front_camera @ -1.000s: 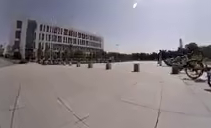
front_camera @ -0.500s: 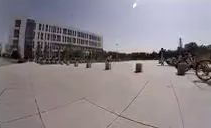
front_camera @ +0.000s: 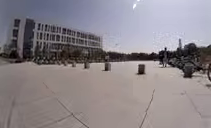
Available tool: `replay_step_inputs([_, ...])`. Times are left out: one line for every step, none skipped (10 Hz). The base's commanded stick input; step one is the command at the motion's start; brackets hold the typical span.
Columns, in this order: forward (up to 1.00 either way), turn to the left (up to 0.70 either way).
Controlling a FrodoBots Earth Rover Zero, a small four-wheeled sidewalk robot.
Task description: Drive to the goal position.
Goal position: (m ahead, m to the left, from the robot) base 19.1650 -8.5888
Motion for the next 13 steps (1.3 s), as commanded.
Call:
replay_step_inputs([1.0, 0.0])
replay_step_inputs([1.0, 0.0])
replay_step_inputs([1.0, 0.0])
replay_step_inputs([1.0, 0.0])
replay_step_inputs([1.0, 0.0])
replay_step_inputs([1.0, 0.0])
replay_step_inputs([1.0, 0.0])
replay_step_inputs([1.0, 0.0])
replay_step_inputs([1.0, 0.0])
replay_step_inputs([1.0, 0.0])
replay_step_inputs([1.0, 0.0])
replay_step_inputs([1.0, 0.0])
replay_step_inputs([1.0, 0.0])
